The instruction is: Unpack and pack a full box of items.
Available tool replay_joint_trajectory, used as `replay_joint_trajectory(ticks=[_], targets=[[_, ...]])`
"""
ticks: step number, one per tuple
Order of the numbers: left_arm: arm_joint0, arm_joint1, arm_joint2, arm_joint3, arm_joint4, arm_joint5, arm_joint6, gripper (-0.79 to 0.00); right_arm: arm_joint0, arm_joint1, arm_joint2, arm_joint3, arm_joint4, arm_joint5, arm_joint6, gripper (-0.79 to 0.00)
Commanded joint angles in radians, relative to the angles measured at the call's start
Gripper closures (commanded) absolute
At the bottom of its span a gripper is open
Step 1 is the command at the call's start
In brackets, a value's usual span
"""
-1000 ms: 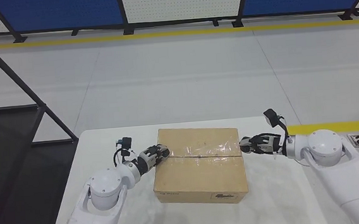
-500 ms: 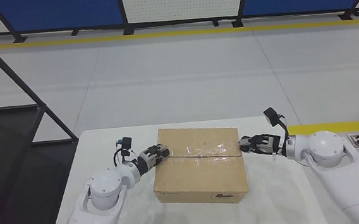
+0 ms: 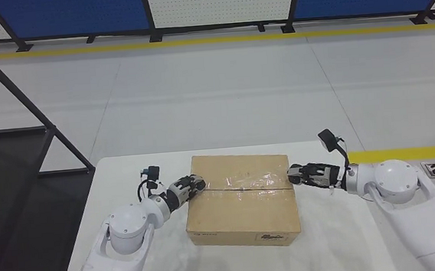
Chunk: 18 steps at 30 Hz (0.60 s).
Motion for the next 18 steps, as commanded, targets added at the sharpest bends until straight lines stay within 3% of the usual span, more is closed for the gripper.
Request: replay_joint_trajectory(ticks=[1,18], targets=[[0.013,0.001,0.0,-0.009,-0.001,-0.007,0.01,0.0,-0.001,0.0,-0.001,-0.008,-0.001,0.0,-0.001,0.0],[0.011,0.005,0.009,-0.014,0.002,0.004,0.013,0.0,-0.015,0.002,0.001,-0.072,0.004,0.003,0.006,0.0]])
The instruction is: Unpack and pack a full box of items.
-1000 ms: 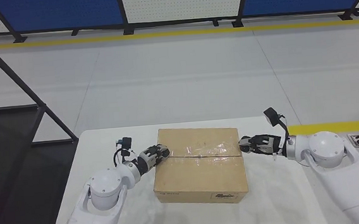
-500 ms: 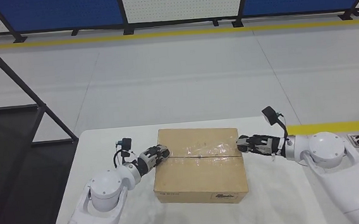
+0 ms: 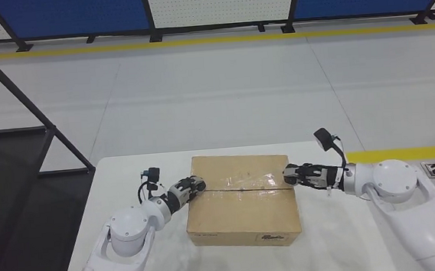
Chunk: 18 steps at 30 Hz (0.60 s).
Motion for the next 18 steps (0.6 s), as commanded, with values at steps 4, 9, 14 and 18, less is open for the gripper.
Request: replay_joint_trajectory(ticks=[4,9,14,18], targets=[[0.0,0.001,0.002,-0.001,0.001,0.001,0.002,0.0,-0.006,0.0,-0.001,-0.027,0.002,-0.001,-0.001,0.0],[0.002,0.003,0.002,-0.002,-0.001,-0.001,0.0,0.0,-0.011,0.0,-0.003,-0.059,0.003,0.006,-0.009,0.0],[0.005,0.004,0.003,-0.005,0.002,-0.002,0.002,0.0,-0.012,-0.002,-0.005,-0.089,0.014,0.024,-0.022,0.0],[0.006,0.006,0.003,-0.005,0.0,-0.001,0.002,0.0,-0.011,-0.004,-0.01,-0.112,0.029,0.033,-0.02,0.0]])
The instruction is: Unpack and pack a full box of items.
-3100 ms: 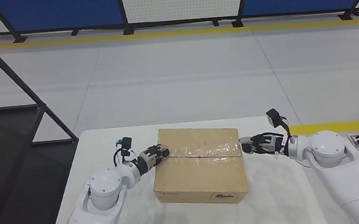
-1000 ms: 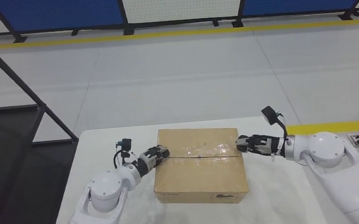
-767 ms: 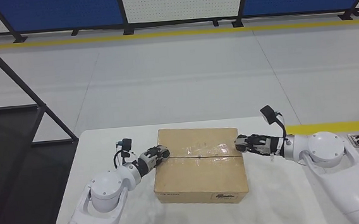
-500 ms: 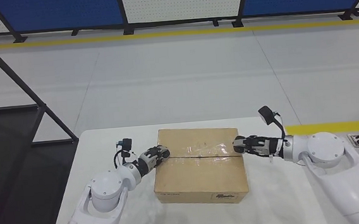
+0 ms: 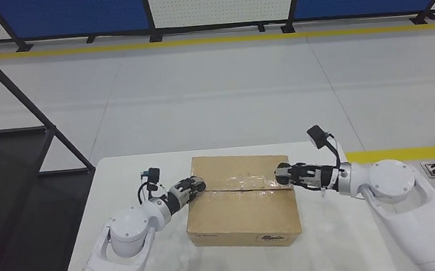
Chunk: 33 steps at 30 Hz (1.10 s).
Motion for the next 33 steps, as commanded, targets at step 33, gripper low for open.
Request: replay_joint_trajectory(ticks=[33], targets=[[-0.002,0.006,0.007,0.008,-0.023,-0.003,0.012,0.0,0.024,-0.02,-0.035,-0.119,0.117,0.032,-0.014,0.0]])
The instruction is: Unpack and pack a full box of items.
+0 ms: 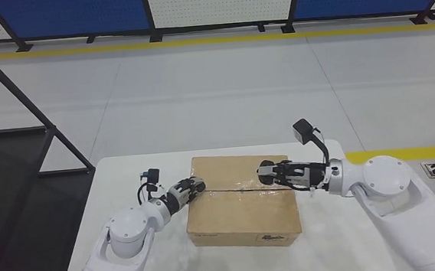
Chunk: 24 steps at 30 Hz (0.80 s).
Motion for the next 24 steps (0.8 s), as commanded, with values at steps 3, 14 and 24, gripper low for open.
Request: replay_joint_trajectory(ticks=[3,14,24], targets=[[-0.005,-0.001,0.006,0.003,0.0,0.004,0.003,0.0,0.0,-0.002,0.0,-0.012,0.017,-0.005,-0.001,0.0],[-0.012,0.0,0.013,0.012,-0.002,0.006,0.007,0.0,0.017,-0.013,-0.026,-0.054,0.063,0.016,-0.005,0.0],[-0.012,0.003,0.01,0.015,-0.003,0.0,0.001,0.0,0.036,-0.023,-0.044,-0.076,0.1,0.031,-0.018,0.0]])
